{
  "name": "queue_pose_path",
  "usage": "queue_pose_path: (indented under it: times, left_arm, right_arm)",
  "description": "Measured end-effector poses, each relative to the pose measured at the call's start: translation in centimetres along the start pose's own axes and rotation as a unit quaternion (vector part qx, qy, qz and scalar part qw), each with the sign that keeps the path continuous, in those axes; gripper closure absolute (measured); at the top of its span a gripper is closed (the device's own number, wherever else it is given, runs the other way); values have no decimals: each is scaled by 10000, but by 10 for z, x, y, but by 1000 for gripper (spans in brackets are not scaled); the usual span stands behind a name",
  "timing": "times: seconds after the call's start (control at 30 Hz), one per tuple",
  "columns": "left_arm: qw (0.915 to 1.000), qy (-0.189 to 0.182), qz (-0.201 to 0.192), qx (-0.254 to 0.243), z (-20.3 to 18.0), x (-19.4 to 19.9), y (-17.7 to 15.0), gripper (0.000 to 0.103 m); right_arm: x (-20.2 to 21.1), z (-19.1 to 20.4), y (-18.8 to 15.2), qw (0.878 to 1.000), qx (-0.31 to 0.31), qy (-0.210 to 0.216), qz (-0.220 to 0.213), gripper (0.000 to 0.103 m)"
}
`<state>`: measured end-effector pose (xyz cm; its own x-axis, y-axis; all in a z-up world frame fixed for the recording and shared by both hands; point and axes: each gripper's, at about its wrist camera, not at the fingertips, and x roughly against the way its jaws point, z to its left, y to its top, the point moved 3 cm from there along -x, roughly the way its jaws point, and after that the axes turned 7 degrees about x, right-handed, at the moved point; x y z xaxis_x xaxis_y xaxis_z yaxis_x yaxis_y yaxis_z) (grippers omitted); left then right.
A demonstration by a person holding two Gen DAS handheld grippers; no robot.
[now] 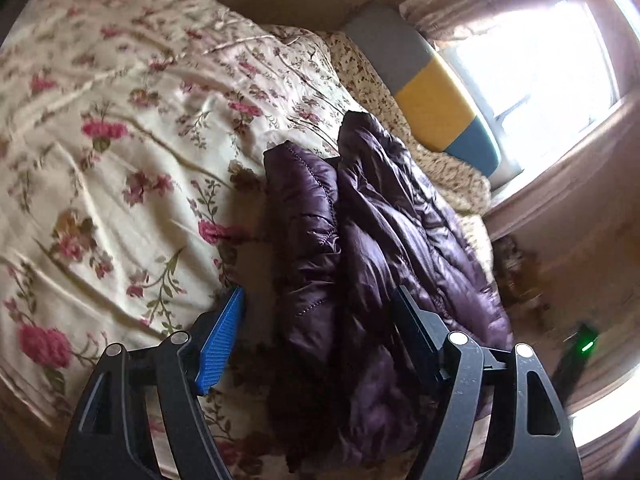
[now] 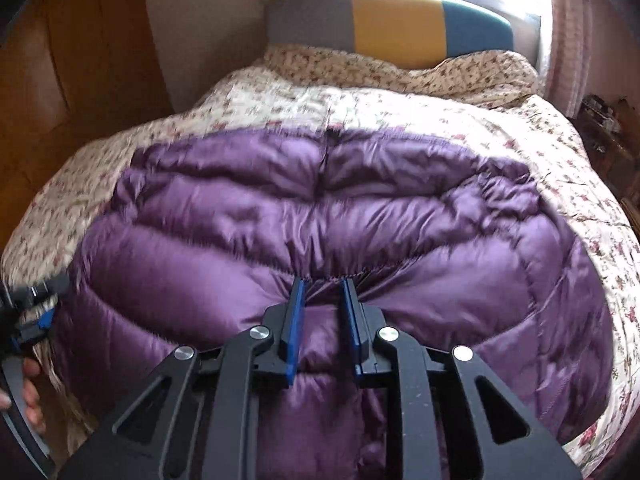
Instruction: Fold large clothes
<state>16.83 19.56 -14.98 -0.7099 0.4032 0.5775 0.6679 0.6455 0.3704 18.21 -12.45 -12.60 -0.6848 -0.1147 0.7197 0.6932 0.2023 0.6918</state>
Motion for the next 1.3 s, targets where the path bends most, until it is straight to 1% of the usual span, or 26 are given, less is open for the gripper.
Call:
queue_pose_path:
  times: [0.03,0.1,0.2,0.23,0.33,0.4,0.5,0.6,0.67,0.7,0.73,0.77,0.8,0.83,0.9,0.93,0.97,1.03,1.13,1.23,1.3]
  left_arm:
    - [9999,-102,20,107,2,0,1,29]
    - [9990,-306,74,305,8,0,1,29]
    - [9978,-512,136,398,8,1,1,29]
    - [9972,-594,151,417,7,0,0,29]
    - [9950,-818,209,535,7,-4,-2,29]
    - [9935,-946,145,621,5,-6,-2,29]
    - [9940,-933,135,557,2,-8,-2,29]
    - [9948,-888,209,459,-4,-12,-2,29]
    - [9931,-1008,288,521,-4,-13,1,29]
    - [9930,-1011,305,538,-4,-14,3,31]
    - [9923,-1051,390,537,-5,-16,3,37]
    - [9916,-1093,453,531,-5,-17,4,40]
    - [9906,-1139,537,531,-6,-20,3,48]
    - [9899,-1168,599,538,-8,-21,2,50]
    - [9884,-1251,673,534,-14,-24,-1,51]
    - [9873,-1324,692,538,-16,-24,-2,59]
    - [9857,-1429,721,533,-20,-23,-3,62]
    - [9833,-1618,711,426,-28,-18,-3,73]
    - [9799,-1857,693,232,-46,-8,-1,78]
    - [9752,-2099,698,75,-68,-1,0,79]
    - [9710,-2276,729,-95,-89,2,1,79]
  right_arm:
    - [-2,0,-2,10000,4,-1,42,84]
    - [-7,-3,-5,9997,-185,67,153,84]
    - [-12,-3,-5,9995,-191,23,248,84]
    - [-13,-3,-6,9994,-222,12,251,84]
    - [-13,1,-8,9997,-64,-100,204,84]
    - [-13,2,-10,9998,-39,-144,133,84]
    - [-14,5,-12,9997,-18,-231,123,84]
    - [-14,6,-13,9995,-6,-285,107,84]
    - [-15,5,-11,9994,-14,-325,88,84]
    - [-15,6,-12,9993,-11,-351,83,84]
    - [-15,7,-11,9993,-8,-369,80,84]
    - [-16,8,-11,9992,1,-391,76,84]
    - [-16,9,-12,9991,23,-417,68,84]
    - [-16,10,-12,9990,48,-440,64,84]
    - [-17,13,-12,9988,82,-476,58,84]
    - [-17,13,-12,9988,91,-484,62,84]
    - [-18,13,-12,9987,116,-497,66,84]
    - [-19,13,-12,9984,167,-527,67,84]
    - [-20,13,-13,9985,185,-520,57,84]
    - [-21,11,-14,9986,172,-502,42,84]
    - [-22,12,-14,9987,162,-486,38,84]
